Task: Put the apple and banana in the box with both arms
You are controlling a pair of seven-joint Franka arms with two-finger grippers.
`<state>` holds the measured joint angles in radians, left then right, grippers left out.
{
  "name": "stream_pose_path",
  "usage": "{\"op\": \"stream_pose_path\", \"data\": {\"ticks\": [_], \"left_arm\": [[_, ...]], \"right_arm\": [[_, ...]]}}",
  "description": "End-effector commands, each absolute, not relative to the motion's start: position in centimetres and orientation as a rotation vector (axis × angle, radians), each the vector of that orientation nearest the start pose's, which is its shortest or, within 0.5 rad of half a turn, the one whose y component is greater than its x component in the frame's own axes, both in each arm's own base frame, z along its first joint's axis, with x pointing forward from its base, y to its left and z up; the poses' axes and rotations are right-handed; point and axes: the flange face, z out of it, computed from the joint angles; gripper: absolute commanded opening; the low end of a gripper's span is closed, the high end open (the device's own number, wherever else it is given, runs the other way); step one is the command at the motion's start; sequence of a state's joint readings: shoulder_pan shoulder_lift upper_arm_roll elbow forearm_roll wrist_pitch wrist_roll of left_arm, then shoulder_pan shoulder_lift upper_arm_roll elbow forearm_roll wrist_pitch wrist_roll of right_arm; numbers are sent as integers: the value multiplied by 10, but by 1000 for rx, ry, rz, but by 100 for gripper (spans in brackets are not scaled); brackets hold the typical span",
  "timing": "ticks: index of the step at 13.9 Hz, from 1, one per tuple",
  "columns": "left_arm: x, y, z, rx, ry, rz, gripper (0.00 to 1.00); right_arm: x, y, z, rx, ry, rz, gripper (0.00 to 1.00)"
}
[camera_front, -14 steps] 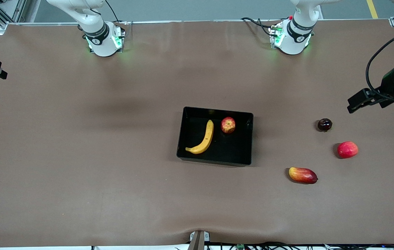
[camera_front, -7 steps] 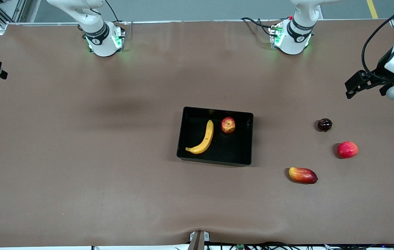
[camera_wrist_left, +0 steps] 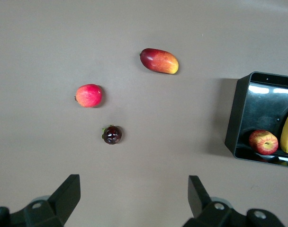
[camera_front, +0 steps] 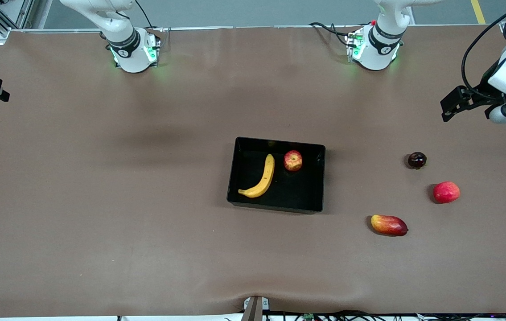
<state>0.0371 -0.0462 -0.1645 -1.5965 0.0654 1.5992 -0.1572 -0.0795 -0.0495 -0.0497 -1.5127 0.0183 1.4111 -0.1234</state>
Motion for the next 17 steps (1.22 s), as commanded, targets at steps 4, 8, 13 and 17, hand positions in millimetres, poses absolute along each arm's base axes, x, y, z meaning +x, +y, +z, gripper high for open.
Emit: {"op": "stream_pose_path", "data": {"ticks": [4, 8, 13, 17], "left_arm": [[521, -67, 645, -3131, -22, -80, 100], [521, -67, 645, -3131, -22, -80, 100], [524, -64, 643, -3132, 19, -65, 100], [525, -61, 646, -3128, 9, -75, 100]], "right_arm": [[516, -67, 666, -3094, 4, 69, 100], [516, -66, 666, -3096, 2, 68, 100], [516, -67, 665, -3096, 4, 72, 100], [516, -66, 666, -3096, 2, 70, 100]]}}
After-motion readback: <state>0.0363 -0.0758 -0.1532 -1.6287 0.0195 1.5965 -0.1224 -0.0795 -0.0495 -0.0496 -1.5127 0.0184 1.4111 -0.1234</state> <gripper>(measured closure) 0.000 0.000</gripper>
